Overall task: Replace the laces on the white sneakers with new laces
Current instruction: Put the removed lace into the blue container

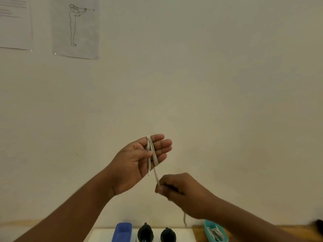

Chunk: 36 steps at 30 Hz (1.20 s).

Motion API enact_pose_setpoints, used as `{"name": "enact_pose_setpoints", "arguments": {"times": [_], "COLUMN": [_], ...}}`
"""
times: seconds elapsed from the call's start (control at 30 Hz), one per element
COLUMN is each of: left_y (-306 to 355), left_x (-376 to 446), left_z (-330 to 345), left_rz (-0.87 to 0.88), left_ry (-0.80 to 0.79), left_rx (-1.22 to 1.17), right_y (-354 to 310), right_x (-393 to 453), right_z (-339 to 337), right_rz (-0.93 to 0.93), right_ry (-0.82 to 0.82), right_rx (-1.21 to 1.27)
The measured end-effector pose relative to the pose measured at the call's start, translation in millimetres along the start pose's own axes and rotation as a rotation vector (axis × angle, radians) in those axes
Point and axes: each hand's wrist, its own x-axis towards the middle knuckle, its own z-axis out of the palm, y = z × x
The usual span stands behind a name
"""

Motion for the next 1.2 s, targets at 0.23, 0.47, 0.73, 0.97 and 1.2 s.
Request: {"name": "enact_pose_setpoints", "arguments": {"times": [0.23, 0.47, 0.73, 0.97, 1.2], "left_y": [-11.0, -24.1, -17.0, -16.2, -36.3], "left_x": [-0.9, -12.9, -17.0, -2.1, -8.2], "left_z": [-13.3, 9.0, 7.5, -10.0, -9.4], "left_rz": [-0.004, -0.279, -0.197, -0.004, -0.042], "left_ry": [0.038, -0.266, -0.146, 0.117, 0.133], "left_rx": [0.339, 0.395, 0.059, 0.105, 0.437], "right_y": [-44.4, -40.2, 7.5, -10.6, -57.5], "right_x": [-9.4, 34.7, 44.1, -3.3, -7.7], "right_z": [-46.3, -91.4, -57.0, 1.2, -40.8], "right_rz": [-0.121, -0.108, 0.001, -0.012, -0.075], "right_ry": [0.102, 0.150, 0.185, -0.046, 0.013], "right_rx": [-0.195, -0.230, 0.029, -0.223, -0.439]}}
